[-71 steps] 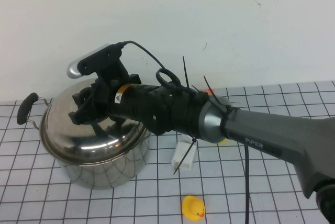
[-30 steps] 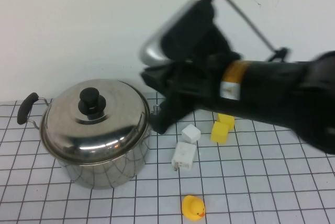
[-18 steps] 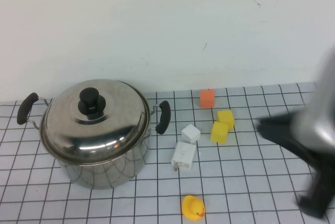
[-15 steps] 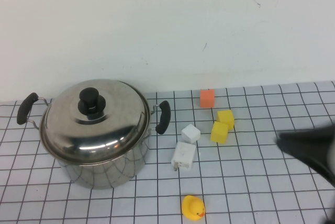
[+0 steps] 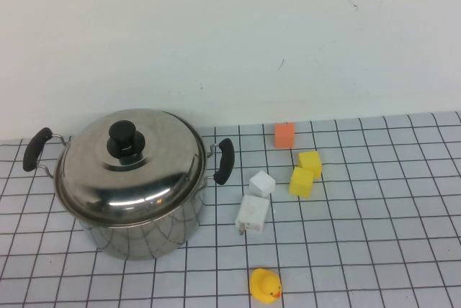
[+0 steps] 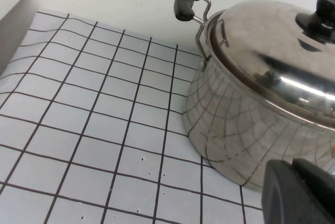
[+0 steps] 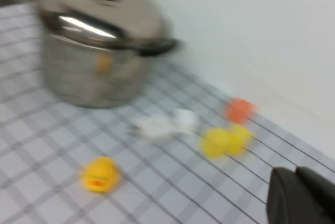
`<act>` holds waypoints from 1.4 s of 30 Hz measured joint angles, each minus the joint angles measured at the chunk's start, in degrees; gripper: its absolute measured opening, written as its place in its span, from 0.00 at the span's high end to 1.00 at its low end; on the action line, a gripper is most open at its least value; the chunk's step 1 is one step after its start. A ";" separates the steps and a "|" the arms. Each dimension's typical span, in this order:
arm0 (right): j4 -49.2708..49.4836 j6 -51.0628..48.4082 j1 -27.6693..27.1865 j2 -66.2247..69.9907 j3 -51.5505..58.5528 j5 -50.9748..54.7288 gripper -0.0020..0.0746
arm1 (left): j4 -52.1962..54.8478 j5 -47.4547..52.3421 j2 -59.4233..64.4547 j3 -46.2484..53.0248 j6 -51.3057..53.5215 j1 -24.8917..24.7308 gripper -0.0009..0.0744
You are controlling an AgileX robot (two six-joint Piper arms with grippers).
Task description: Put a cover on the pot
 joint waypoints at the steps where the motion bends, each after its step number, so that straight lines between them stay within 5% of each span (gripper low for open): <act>1: 0.11 0.00 -2.06 -1.74 1.58 0.00 0.98 | 0.00 0.00 0.00 0.00 0.00 0.00 0.99; 8: 2.00 -1.93 -24.49 -16.05 10.26 -0.08 0.98 | 0.00 0.00 0.00 0.00 0.00 0.00 0.99; 15: 8.85 -1.93 -38.36 -21.53 16.09 0.94 0.98 | 0.00 0.00 0.00 0.00 0.00 0.00 0.99; 42: 9.76 6.82 -39.81 -21.66 15.87 12.44 0.98 | 0.00 0.00 0.00 0.00 0.20 0.00 0.99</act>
